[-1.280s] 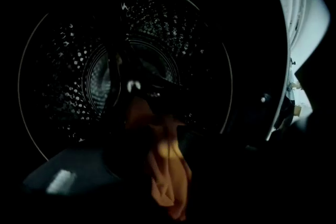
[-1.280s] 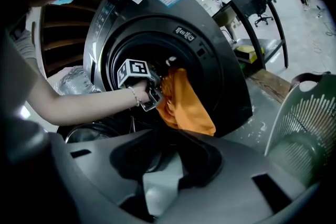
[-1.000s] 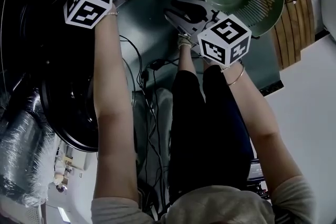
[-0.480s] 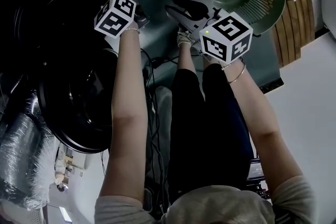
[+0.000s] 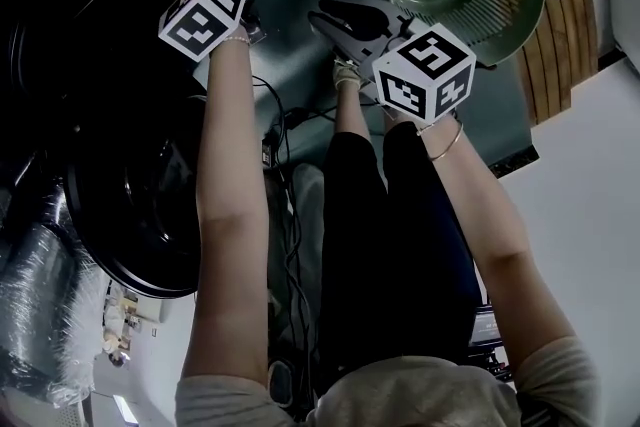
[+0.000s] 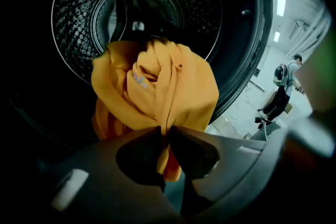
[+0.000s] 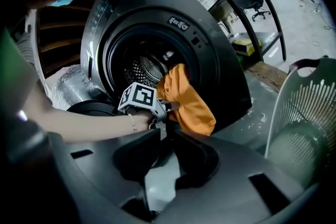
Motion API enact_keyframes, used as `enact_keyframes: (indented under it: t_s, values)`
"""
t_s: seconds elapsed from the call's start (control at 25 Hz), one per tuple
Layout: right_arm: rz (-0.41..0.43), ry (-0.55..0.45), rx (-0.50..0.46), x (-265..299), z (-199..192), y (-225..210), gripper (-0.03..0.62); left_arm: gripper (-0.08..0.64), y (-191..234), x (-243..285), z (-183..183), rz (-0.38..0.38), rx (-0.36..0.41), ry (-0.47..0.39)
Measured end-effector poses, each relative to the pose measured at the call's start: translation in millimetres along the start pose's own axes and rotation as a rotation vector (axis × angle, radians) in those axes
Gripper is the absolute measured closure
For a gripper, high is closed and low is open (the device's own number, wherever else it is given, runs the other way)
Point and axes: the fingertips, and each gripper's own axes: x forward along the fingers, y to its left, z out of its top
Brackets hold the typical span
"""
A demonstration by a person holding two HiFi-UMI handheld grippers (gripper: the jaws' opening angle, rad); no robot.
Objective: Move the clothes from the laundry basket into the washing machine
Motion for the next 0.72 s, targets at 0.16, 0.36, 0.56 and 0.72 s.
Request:
enact_keyframes:
  t_s: [0.16, 0.36, 0.56, 0.72]
  values:
    - [0.007, -0.007, -0.011, -0.9, 6.7, 4.3, 0.505, 0.514, -8.5, -26.8, 48.2, -0.04, 0.013, -0.157]
    - [0.037, -0.038, 0.002, -4.7, 20.1, 9.7, 0.515, 0.518, -2.7, -53.1, 129.6, -0.077, -0.044, -0.427]
    - [0.047, -0.033, 0.003, -1.1, 19.7, 15.1, 0.515, 0.515, 7.0, -38.1, 161.9, -0.032, -0.054, -0.465]
    - [0.076, -0.05, 0.02, 1.3, 20.2, 18.1, 0.515, 0.328, 7.7, -14.2, 145.9, -0.032, -0.134, -0.381]
